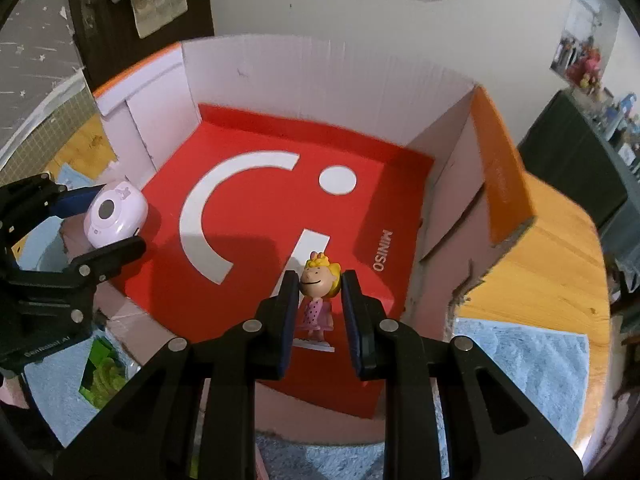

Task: Organize objects
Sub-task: 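Carry the pink gadget with left tool while right tool carries the doll into the box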

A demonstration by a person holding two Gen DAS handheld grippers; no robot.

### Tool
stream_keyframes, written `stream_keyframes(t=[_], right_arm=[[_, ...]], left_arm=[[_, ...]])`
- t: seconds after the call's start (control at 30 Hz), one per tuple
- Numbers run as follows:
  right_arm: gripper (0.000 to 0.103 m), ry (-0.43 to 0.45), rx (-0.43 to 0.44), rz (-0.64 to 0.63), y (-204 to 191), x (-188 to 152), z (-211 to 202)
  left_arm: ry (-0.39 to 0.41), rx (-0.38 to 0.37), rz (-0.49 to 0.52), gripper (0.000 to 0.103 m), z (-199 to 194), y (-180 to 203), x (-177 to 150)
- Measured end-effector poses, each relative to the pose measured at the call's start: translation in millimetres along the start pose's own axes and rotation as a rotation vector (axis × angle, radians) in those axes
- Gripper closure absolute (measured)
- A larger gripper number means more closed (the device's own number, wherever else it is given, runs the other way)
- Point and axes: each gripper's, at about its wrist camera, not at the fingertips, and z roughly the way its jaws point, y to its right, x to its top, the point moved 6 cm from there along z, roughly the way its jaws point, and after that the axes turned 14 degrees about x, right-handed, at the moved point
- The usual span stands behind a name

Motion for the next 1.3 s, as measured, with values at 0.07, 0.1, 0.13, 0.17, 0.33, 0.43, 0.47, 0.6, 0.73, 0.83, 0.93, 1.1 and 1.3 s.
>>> stream_keyframes(t=[0.07,0.1,0.13,0.17,0.33,0.43,0.47,0.6,0.73,0.83,0.93,1.1,1.3], right_arm=[[0.082,-0.024,-0.01,-0.005,2,-1,5],[0.082,-0.035,-0.012,-0.009,3,-1,7],[0.082,-0.053,-0.007,-0.011,4,-3,10],[0.082,-0.064,-0.004,-0.011,4,-4,12],[0.082,-0.101,-0.022,-0.026,8,-8,19],[0.082,-0.11,-0.022,-0.035,9,-7,18],[0.082,-0.112,-0.018,-0.034,10,-8,18],[0.082,-0.124,-0.019,-0.044,13,-10,14],[0.081,-0.134,-0.032,-0.052,16,-14,12],[0.081,-0.132,-0.036,-0.055,17,-16,8],[0.081,-0.13,-0.035,-0.052,19,-18,4],[0.081,-0.122,-0.043,-0.058,22,-22,-2],[0.081,-0.113,-0.04,-0.044,26,-26,-10]], left_arm=[[-0.017,0.015,0.019,0.05,6,1,-2],[-0.026,0.018,0.025,0.05,10,2,-3],[-0.034,0.02,0.028,0.05,12,1,-4],[-0.04,0.023,0.026,0.05,15,0,-4],[-0.068,0.043,0.038,0.05,28,-3,-5],[-0.077,0.042,0.034,0.05,32,-6,-5],[-0.079,0.042,0.037,0.05,32,-6,-5],[-0.085,0.047,0.042,0.049,33,-6,-3],[-0.087,0.044,0.039,0.049,33,-7,-3],[-0.087,0.046,0.039,0.048,33,-8,-2],[-0.087,0.046,0.039,0.048,32,-8,-2],[-0.086,0.045,0.038,0.048,32,-8,-2],[-0.086,0.044,0.036,0.048,31,-8,-1]])
